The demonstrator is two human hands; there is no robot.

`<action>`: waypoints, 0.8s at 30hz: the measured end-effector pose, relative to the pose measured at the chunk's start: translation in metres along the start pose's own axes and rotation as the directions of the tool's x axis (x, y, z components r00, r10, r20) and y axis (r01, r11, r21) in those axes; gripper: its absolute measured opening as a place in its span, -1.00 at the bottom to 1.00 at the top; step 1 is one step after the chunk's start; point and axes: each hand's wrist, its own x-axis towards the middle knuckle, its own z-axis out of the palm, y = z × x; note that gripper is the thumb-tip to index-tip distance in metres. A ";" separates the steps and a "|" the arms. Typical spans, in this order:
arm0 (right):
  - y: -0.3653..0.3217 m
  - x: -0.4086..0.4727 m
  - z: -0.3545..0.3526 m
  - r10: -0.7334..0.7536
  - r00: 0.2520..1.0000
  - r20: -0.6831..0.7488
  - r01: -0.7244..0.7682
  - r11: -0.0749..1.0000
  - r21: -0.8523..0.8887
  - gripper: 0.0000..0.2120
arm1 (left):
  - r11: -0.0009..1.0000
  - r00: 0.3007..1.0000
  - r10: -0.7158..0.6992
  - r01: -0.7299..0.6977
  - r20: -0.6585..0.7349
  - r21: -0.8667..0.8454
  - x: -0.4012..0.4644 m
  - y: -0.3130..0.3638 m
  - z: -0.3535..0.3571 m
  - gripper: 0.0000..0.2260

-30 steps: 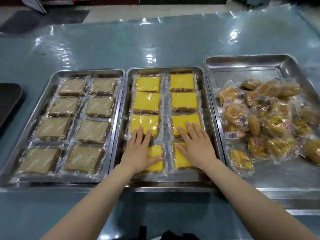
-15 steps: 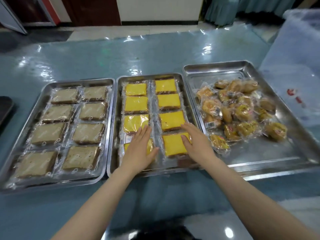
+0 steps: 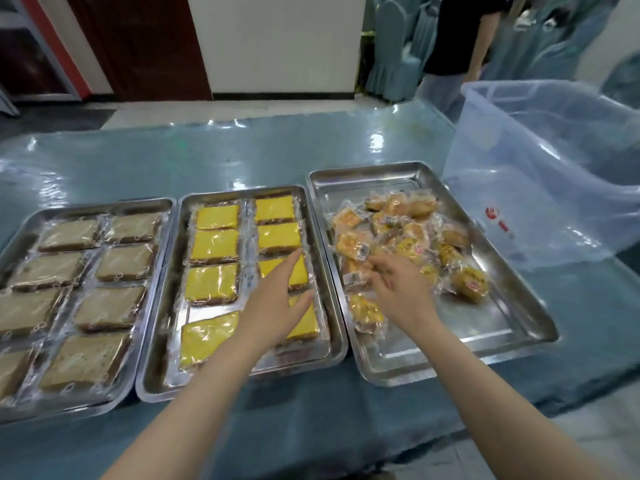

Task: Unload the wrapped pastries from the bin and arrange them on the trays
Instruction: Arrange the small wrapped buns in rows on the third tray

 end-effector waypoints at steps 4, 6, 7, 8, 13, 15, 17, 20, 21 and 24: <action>0.045 0.039 -0.027 -0.014 0.998 0.060 0.013 1.000 0.014 -0.77 | 0.995 0.997 -0.071 0.069 -0.034 -0.068 0.039 0.026 0.035 -0.40; 0.070 0.059 -0.041 -0.025 0.996 0.085 0.025 1.000 0.003 -0.75 | 0.991 0.991 -0.119 0.115 -0.055 -0.070 0.059 0.040 0.056 -0.41; 0.083 0.069 -0.048 -0.028 0.996 0.087 0.028 1.000 0.003 -0.75 | 0.989 0.988 -0.138 0.133 -0.065 -0.070 0.070 0.047 0.066 -0.41; 0.095 0.080 -0.054 -0.034 0.996 0.083 0.034 0.999 0.012 -0.74 | 0.986 0.985 -0.153 0.148 -0.078 -0.074 0.080 0.054 0.075 -0.41; 0.133 0.129 -0.069 -0.008 0.994 0.108 0.000 0.997 0.076 -0.76 | 0.972 0.967 -0.220 0.206 -0.127 -0.112 0.120 0.074 0.104 -0.43; 0.140 0.146 -0.064 -0.021 0.993 0.112 0.013 0.997 0.071 -0.76 | 0.967 0.962 -0.248 0.238 -0.117 -0.095 0.134 0.072 0.109 -0.43; 0.145 0.166 -0.058 -0.032 0.992 0.123 0.027 0.999 0.042 -0.75 | 0.957 0.953 -0.283 0.273 -0.112 -0.094 0.149 0.067 0.112 -0.43; 0.150 0.197 -0.046 -0.003 0.993 0.118 0.006 1.000 -0.021 -0.75 | 0.942 0.939 -0.329 0.320 -0.096 -0.105 0.173 0.058 0.114 -0.46; 0.151 0.207 -0.042 0.018 0.994 0.110 -0.014 0.999 -0.038 -0.75 | 0.939 0.936 -0.341 0.334 -0.087 -0.084 0.181 0.054 0.114 -0.48; 0.153 0.240 -0.026 0.041 0.994 0.101 -0.031 0.994 -0.102 -0.74 | 0.932 0.931 -0.360 0.361 -0.066 0.012 0.209 0.040 0.116 -0.58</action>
